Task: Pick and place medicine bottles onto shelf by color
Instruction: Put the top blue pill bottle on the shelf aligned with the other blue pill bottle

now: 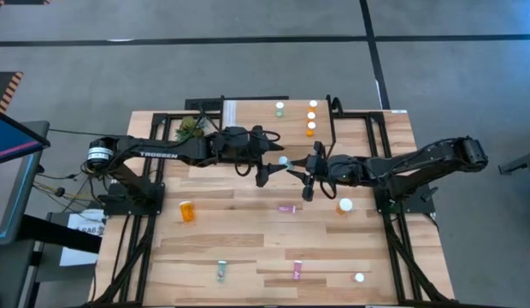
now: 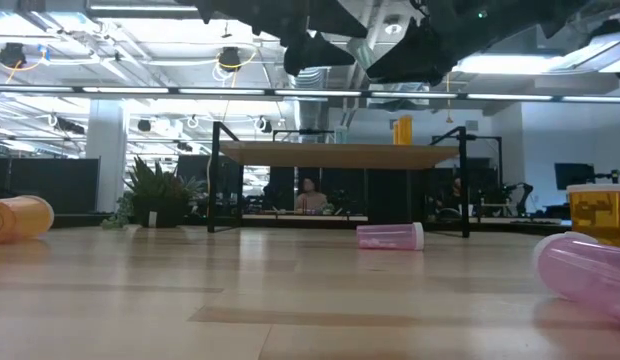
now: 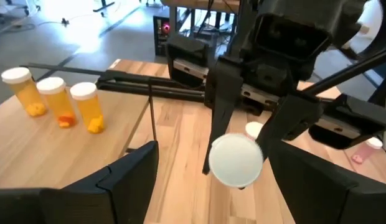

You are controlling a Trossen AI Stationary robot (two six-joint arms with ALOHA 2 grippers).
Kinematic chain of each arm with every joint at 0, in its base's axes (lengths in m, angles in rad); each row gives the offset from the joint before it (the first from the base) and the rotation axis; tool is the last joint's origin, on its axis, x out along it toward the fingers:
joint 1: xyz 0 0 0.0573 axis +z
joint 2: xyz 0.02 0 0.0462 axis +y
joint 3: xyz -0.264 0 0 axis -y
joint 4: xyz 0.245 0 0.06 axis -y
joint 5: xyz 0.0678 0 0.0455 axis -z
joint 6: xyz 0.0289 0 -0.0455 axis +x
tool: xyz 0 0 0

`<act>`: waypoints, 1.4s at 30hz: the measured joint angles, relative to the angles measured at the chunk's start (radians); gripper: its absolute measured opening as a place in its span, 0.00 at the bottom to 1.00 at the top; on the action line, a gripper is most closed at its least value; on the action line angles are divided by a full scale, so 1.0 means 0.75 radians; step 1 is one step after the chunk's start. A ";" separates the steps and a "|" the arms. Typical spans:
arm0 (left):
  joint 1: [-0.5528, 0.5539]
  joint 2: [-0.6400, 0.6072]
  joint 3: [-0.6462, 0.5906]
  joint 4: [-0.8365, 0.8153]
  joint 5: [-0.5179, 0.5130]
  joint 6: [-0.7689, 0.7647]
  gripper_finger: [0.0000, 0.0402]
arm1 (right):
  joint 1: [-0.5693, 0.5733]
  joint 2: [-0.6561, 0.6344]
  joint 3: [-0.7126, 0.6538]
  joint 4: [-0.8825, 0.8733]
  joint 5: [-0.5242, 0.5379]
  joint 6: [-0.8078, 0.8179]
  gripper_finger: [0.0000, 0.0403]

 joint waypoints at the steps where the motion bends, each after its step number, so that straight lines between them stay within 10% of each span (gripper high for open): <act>1: -0.001 -0.001 0.001 -0.001 0.000 0.000 0.72 | 0.000 0.000 0.000 0.000 0.000 0.000 0.31; 28: -0.002 -0.001 0.001 -0.020 0.011 0.045 0.27 | -0.004 0.000 0.000 -0.002 0.009 0.001 0.31; 42: 0.010 -0.001 0.000 -0.068 -0.049 0.046 0.27 | -0.004 0.000 0.000 -0.129 0.124 0.010 0.47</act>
